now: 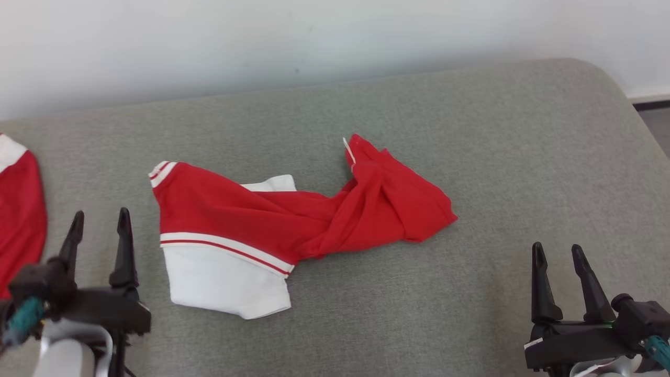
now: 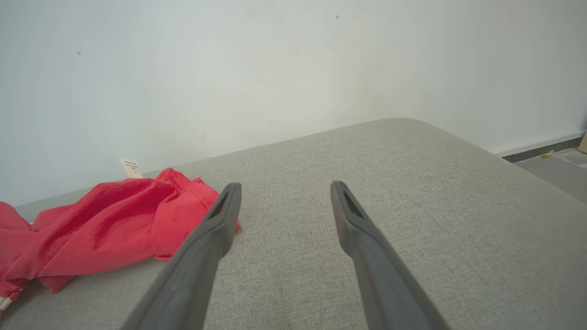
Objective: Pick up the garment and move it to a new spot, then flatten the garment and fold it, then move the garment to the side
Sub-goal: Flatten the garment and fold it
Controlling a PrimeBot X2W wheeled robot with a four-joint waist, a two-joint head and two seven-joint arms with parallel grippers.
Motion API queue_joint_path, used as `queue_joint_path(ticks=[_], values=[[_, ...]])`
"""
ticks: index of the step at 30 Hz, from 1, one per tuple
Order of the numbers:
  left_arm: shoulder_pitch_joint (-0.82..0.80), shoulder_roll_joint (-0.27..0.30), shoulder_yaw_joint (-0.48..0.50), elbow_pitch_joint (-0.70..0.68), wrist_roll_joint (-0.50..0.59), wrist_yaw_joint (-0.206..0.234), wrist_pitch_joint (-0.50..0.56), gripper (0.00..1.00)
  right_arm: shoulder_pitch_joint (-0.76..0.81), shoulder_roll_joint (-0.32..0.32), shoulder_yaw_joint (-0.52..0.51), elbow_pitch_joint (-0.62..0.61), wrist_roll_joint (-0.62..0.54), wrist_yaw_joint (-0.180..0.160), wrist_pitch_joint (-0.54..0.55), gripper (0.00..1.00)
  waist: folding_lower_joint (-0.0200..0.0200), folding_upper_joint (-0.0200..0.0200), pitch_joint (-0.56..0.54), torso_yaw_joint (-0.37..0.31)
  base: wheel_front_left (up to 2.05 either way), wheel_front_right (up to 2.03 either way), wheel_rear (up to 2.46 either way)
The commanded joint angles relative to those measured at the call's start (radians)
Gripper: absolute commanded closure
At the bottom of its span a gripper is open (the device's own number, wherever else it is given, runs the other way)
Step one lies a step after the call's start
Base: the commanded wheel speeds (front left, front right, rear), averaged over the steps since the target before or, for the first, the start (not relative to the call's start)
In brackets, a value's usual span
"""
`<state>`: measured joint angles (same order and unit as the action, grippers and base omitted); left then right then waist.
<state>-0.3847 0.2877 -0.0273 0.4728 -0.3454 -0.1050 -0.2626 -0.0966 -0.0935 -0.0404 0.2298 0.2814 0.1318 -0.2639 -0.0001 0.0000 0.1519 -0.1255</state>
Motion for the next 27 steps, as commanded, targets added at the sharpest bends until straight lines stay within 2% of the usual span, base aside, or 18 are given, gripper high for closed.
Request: queue_joint_path(ticks=[1, 7, 13, 20, 27], values=[[0.042, -0.019, 0.013, -0.050, 0.019, 0.009, -0.003, 0.00, 0.014, 0.000, -0.001, -0.009, -0.003, -0.002, -0.001, 0.00, 0.0001, 0.0000, -0.028, 0.032, 0.00, 0.00, 0.00], [0.226, -0.109, 0.084, -0.319, 0.109, 0.026, -0.003, 0.00, 0.028, -0.004, 0.010, -0.047, -0.010, -0.002, -0.001, 0.00, 0.0001, 0.0000, -0.040, 0.059, 0.00, 0.00, 0.00], [0.343, -0.180, 0.110, -0.450, 0.161, 0.013, -0.003, 0.00, 0.038, -0.013, 0.028, -0.072, -0.019, -0.002, -0.001, 0.00, 0.0001, 0.0000, -0.054, 0.074, 0.00, 0.00, 0.00], [0.436, -0.221, 0.104, -0.480, 0.188, 0.001, -0.003, 0.00, 0.048, -0.014, 0.034, -0.077, -0.018, -0.002, -0.001, 0.00, 0.0001, 0.0000, -0.067, 0.082, 0.00, 0.00, 0.00], [0.422, -0.230, 0.095, -0.437, 0.211, -0.009, -0.003, 0.00, 0.053, -0.019, 0.037, -0.073, -0.017, -0.002, -0.001, 0.00, 0.0001, 0.0000, -0.068, 0.083, 0.00, 0.00, 0.00]])
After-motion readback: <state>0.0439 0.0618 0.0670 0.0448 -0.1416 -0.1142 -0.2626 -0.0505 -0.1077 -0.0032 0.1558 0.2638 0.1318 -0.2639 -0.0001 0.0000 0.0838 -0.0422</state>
